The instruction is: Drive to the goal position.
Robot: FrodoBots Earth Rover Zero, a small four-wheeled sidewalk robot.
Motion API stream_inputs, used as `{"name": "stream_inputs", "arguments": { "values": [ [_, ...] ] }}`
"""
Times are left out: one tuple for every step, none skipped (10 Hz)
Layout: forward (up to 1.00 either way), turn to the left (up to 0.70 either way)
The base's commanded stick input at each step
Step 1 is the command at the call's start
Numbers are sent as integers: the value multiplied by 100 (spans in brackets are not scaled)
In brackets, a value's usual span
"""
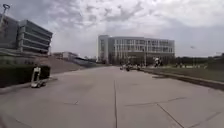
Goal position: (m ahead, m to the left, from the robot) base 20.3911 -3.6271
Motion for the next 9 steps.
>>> {"name": "stream_inputs", "arguments": {
  "values": [
    [70,0],
    [70,0],
    [70,0],
    [70,0],
    [70,0],
    [70,0],
    [70,0],
    [70,0],
    [70,0]
  ]
}}
